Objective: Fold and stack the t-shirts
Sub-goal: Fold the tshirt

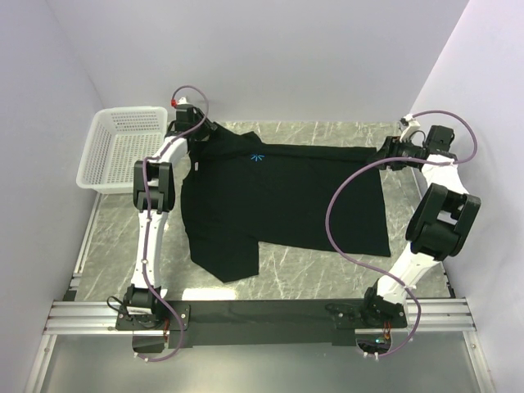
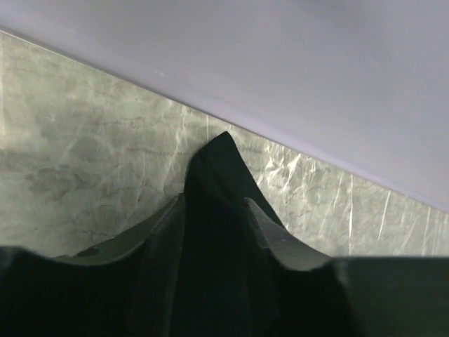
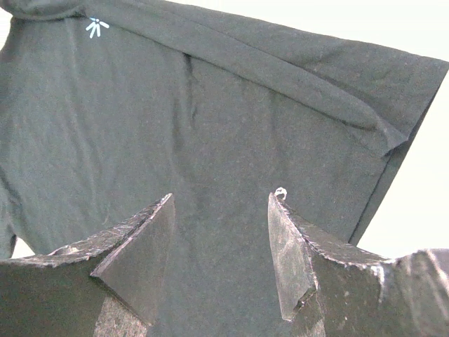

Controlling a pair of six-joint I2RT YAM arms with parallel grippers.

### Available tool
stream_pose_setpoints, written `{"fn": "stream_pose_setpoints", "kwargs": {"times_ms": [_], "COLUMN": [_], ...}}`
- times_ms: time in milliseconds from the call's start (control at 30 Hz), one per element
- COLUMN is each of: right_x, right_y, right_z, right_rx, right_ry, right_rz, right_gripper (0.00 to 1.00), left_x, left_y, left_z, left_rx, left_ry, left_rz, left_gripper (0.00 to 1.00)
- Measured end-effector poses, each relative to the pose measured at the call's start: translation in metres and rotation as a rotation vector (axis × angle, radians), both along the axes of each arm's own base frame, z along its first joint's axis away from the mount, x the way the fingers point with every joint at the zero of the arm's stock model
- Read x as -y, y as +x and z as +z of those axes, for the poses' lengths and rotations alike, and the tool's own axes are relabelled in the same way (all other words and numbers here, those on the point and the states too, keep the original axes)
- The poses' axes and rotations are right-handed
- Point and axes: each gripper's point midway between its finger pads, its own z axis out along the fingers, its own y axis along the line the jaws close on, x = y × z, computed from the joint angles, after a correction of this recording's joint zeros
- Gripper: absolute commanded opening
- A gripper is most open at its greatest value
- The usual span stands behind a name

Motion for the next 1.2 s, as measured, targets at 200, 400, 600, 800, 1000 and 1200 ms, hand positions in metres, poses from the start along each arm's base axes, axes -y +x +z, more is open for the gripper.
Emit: {"fn": "stream_pose_setpoints", "kwargs": {"times_ms": [200, 400, 600, 800, 1000, 1200], "right_x": [0.004, 0.005, 0.003, 0.001, -0.001, -0.003], "right_y": [-0.001, -0.001, -0.005, -0.008, -0.014, -0.017], "right_z": [0.002, 0.004, 0.002, 0.003, 0.004, 0.013], "right_rx": [-0.008, -0.006, -0.012, -0.011, -0.008, 0.011], "right_ry": [0.029, 0.038, 0.042, 0.043, 0.043, 0.034], "right_rz": [-0.019, -0.023, -0.022, -0.02, -0.019, -0.02], "right_gripper": [0.62, 0.62, 0.62, 0.62, 0.62, 0.62], "left_x": [0.007, 0.012, 0.012, 0.01, 0.016, 0.032], "left_y": [-0.007, -0.007, -0.013, -0.035, -0.063, -0.097], "left_z": [-0.006, -0.005, -0.006, 0.026, 0.075, 0.087], "left_rx": [-0.023, 0.005, 0.059, 0.142, 0.25, 0.269], "left_ry": [0.005, 0.006, -0.014, -0.029, -0.051, -0.082], "left_rz": [-0.05, -0.092, -0.144, -0.249, -0.381, -0.516], "left_gripper": [0.1, 0.01, 0.0, 0.0, 0.0, 0.01]}}
